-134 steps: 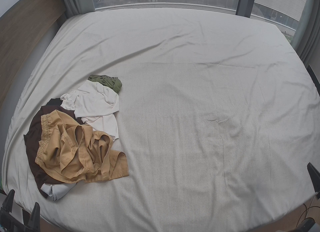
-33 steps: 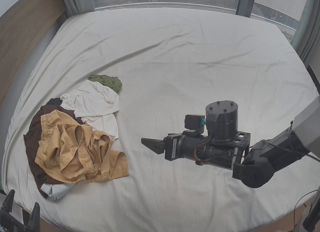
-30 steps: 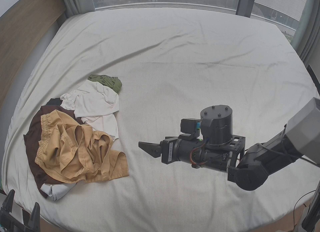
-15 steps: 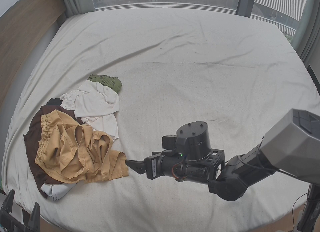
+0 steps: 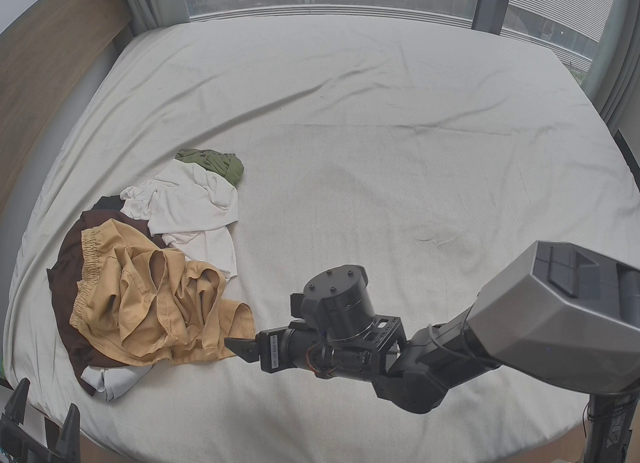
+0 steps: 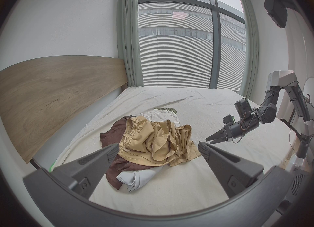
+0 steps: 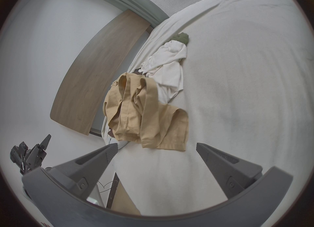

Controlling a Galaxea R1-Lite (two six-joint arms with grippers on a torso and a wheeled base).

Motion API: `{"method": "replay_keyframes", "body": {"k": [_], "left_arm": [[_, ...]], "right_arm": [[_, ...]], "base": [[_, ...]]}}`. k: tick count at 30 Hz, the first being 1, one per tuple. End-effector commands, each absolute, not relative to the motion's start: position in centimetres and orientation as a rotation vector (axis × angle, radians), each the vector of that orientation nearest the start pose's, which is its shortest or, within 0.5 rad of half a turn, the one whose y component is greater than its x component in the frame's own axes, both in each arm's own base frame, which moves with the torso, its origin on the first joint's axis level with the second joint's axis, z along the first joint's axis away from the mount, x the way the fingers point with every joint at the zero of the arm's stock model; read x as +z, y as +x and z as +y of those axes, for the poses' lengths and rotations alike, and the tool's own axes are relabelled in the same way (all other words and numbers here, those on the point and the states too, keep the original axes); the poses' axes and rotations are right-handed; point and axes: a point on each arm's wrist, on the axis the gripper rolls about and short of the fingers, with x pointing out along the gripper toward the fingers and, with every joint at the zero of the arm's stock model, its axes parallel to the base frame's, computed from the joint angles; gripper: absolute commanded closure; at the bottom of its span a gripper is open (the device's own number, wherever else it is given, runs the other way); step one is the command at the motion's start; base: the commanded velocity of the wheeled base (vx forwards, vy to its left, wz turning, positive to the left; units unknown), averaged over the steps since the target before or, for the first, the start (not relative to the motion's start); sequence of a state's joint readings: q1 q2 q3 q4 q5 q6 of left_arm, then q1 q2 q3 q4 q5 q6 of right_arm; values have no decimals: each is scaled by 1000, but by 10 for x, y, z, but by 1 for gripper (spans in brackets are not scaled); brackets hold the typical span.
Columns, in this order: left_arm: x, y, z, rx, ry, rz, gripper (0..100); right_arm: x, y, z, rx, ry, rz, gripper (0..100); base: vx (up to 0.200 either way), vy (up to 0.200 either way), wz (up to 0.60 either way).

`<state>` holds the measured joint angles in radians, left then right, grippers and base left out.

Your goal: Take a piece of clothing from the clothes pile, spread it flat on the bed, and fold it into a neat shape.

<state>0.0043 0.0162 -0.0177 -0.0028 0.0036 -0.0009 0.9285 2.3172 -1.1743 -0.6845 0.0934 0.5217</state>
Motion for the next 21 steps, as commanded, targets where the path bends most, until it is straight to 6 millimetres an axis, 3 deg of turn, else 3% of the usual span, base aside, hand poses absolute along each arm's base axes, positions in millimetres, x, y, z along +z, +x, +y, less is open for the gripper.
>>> {"method": "replay_keyframes", "body": {"k": [1,7,21], "left_arm": [[76,-23,0,9,-2,-5,0],[76,-23,0,9,-2,-3,0],[76,-23,0,9,-2,-3,0]], "right_arm": [[25,265,362,842,273,714,0],[13,267,371,807,304,781,0],[13,284,388,734,371,837,0]], "base": [[0,0,0],[0,0,0],[0,0,0]]}}
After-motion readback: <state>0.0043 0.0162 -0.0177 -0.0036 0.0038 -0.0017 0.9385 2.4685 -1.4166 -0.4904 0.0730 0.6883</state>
